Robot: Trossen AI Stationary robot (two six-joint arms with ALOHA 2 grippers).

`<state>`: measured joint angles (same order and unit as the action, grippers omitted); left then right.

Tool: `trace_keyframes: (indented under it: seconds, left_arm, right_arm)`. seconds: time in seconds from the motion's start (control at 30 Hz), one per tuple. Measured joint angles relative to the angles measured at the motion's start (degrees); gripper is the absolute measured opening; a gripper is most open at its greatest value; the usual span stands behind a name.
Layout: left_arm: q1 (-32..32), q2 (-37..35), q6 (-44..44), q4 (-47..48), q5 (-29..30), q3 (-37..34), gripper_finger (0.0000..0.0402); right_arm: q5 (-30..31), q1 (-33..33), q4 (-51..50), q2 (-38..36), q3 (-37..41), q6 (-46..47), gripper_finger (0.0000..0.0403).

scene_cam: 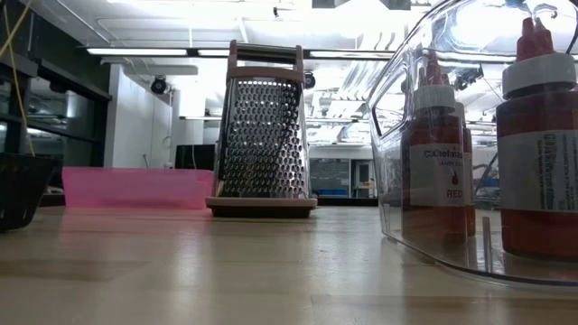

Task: Pick & Place Food Item
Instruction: Put the purple donut toy into the black bin

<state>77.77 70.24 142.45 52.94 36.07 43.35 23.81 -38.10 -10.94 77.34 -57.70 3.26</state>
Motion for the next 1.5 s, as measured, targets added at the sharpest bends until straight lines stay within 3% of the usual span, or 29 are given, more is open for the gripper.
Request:
trace_keyframes:
  seconds: [0.5, 1.5]
  left_arm:
    - [-3.0, -0.8, -4.5, -0.5, -0.6, 0.0, 0.0131]
    - [-6.5, -3.4, -15.0, -1.2, -1.8, 0.0, 0.0138]
  right_arm:
    - [0.0, 0.0, 0.0, 0.0, 0.0, 0.0, 0.0227]
    - [0.0, 0.0, 0.0, 0.0, 0.0, 0.0, 0.0227]
